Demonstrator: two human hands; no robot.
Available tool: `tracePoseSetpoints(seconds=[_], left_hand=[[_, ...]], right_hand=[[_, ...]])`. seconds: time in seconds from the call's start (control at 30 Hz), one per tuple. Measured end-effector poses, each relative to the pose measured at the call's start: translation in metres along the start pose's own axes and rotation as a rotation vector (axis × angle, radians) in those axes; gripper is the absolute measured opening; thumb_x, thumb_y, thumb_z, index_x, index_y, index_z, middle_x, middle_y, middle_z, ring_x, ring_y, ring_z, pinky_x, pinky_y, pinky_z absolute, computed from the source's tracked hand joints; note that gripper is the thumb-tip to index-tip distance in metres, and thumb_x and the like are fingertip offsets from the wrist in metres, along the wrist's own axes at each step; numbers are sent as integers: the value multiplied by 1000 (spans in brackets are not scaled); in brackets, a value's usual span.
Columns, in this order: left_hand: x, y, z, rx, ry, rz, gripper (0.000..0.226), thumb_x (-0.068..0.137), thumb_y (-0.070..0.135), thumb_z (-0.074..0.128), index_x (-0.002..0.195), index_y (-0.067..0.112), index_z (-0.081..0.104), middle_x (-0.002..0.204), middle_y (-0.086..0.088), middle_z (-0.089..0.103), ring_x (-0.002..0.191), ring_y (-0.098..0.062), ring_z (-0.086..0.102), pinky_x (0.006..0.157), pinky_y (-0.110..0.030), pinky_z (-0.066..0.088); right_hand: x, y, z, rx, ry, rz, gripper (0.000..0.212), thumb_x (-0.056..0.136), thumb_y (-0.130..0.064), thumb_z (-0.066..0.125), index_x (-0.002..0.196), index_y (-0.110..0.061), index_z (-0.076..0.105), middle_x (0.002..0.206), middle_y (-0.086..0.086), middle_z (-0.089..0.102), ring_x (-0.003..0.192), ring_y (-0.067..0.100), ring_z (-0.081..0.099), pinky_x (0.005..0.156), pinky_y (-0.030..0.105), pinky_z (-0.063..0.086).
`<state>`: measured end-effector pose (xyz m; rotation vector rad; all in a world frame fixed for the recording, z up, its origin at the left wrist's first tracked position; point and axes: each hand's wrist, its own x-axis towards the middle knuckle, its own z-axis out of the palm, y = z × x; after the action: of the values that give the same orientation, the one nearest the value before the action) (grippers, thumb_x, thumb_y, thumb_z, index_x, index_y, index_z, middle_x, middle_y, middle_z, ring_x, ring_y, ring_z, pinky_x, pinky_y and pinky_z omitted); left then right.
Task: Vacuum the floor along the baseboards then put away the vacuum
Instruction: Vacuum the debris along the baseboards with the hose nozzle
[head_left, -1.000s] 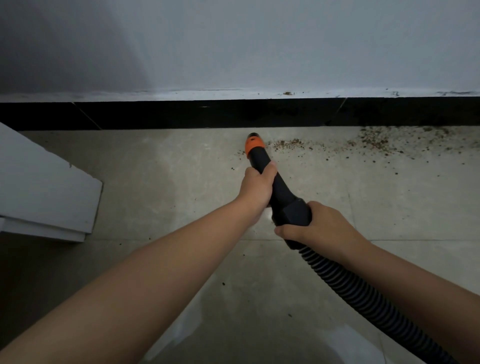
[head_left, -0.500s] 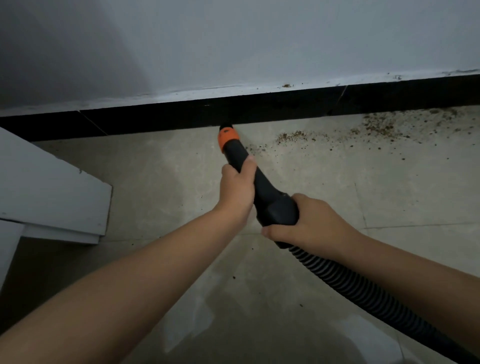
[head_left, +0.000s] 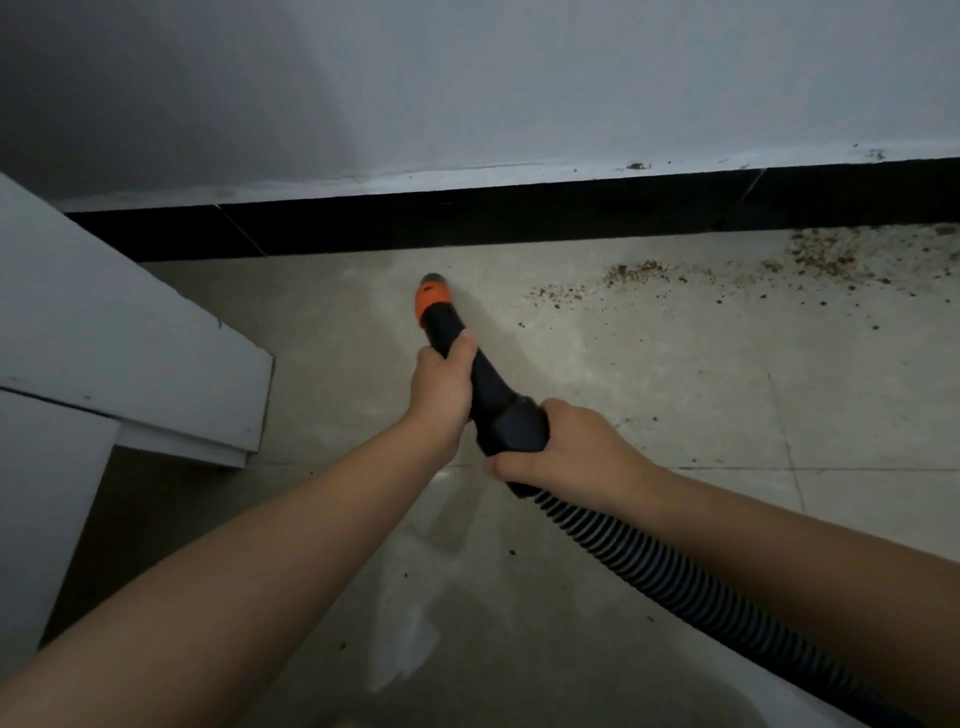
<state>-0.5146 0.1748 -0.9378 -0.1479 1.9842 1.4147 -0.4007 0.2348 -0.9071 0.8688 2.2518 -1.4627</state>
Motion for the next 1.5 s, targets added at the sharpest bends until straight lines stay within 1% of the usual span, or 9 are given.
tracePoseSetpoints(seconds=[0.13,0.33,0.43,0.53,0.67,0.87,0.97,1.17,1.5], left_hand=[[5,16,37,28,-116,-9,45,96,34,44,127,3,38,119,-19,53,107,-33,55,95,-46,47],[0,22,74,100,-185,-9,55,96,36,43,137,3,30,128,-17,49,110,-31,53,87,-36,47],[2,18,62,115,-89,13,49,97,35,42,133,2,34,121,-16,53,104,-30,55,78,-32,45],[9,16,32,118,30,36,45,97,33,41,130,2,36,114,-14,54,95,-26,54,80,-31,44],[32,17,-12,99,189,33,45,97,32,43,128,1,40,119,-18,54,104,-31,55,87,-37,46],[45,18,-40,43,187,18,47,96,33,44,131,3,39,121,-18,53,106,-32,55,93,-43,47],[44,25,-21,28,107,25,46,95,32,46,129,2,40,124,-21,53,109,-35,55,95,-46,47],[37,31,18,51,7,-28,53,96,36,42,137,4,30,129,-18,49,112,-34,53,96,-42,46],[73,36,-73,58,379,25,46,98,33,40,134,4,37,125,-17,53,109,-33,54,86,-36,44]], right_hand=[[-1,12,-25,-4,98,66,29,74,-38,72,83,-20,50,81,-2,60,69,8,56,56,22,45],[-4,35,-49,89,132,102,26,73,-29,74,83,-14,55,83,12,66,75,28,65,77,47,55],[6,35,-41,88,72,83,32,71,-29,74,91,-11,58,86,8,66,75,22,64,72,40,55],[25,19,-25,67,-4,12,19,75,-26,73,81,-21,56,78,-4,62,69,7,58,58,19,46],[54,-13,1,92,-89,-62,23,77,-26,72,72,-27,50,73,-10,56,64,2,53,54,13,42],[72,-28,26,68,-85,-84,21,75,-31,71,74,-24,51,73,-7,55,64,4,52,52,17,41],[66,-19,13,42,-12,-29,27,72,-32,71,88,-14,59,79,-1,62,67,8,58,53,20,44],[55,3,-22,75,19,27,25,72,-25,74,86,-10,59,81,11,67,72,26,65,75,46,56],[122,-66,38,109,-202,-56,26,72,-23,70,93,-10,61,84,7,65,78,21,64,71,34,54]])
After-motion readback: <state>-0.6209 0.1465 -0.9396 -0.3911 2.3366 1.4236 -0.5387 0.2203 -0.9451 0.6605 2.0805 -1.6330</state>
